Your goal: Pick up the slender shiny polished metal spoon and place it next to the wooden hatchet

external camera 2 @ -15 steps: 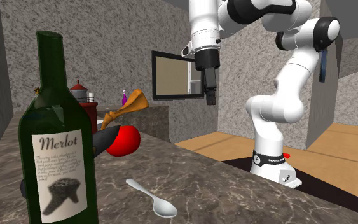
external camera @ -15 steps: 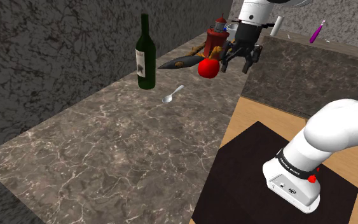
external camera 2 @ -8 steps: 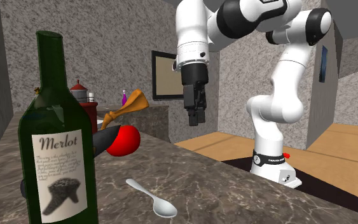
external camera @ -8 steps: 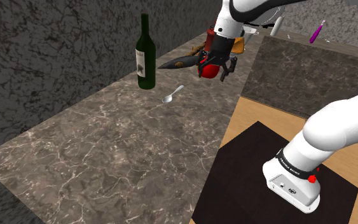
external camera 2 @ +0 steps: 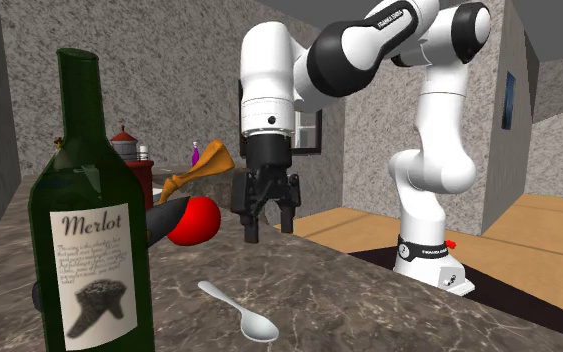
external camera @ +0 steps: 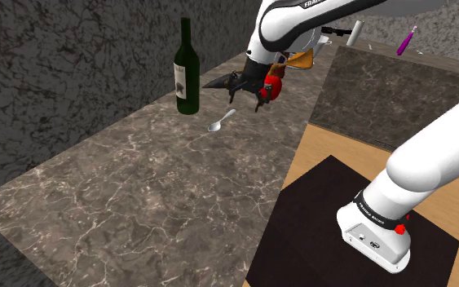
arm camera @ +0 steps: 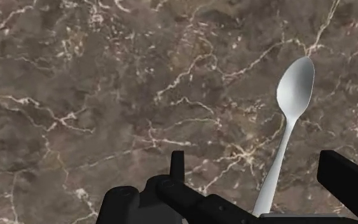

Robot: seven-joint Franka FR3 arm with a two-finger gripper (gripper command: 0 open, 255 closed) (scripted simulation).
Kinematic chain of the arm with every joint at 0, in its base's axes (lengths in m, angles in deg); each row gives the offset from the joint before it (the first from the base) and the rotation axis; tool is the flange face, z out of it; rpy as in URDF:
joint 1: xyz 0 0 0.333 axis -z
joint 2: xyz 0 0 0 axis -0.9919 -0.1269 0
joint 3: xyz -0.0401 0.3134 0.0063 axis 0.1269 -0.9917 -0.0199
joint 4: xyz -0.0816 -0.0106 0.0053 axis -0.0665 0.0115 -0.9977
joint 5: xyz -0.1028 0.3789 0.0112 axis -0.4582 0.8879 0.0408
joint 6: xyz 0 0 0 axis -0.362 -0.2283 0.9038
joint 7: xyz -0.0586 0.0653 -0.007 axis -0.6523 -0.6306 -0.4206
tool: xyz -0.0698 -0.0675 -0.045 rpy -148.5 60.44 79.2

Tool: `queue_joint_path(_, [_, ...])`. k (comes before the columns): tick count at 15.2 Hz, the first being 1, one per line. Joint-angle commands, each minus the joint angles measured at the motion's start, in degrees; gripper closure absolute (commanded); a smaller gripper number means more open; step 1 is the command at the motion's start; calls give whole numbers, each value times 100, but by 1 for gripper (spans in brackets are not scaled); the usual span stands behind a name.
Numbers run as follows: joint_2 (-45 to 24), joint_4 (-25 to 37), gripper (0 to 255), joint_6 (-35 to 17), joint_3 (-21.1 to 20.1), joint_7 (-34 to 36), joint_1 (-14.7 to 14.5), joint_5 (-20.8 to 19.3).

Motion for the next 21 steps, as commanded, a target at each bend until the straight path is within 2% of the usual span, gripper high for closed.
queue_joint_path(1, [-469, 264, 0, -292, -68, 467, 61, -146])
queue_joint_path(5, [-1358, 781, 0, -810, -73, 1372, 67, -514])
queue_joint_path(13, [-1816, 686, 0, -1358, -63, 1508, -41, -686])
queue_joint_path(21, [-1816, 687, 0, -1357, -62, 1508, -42, -686])
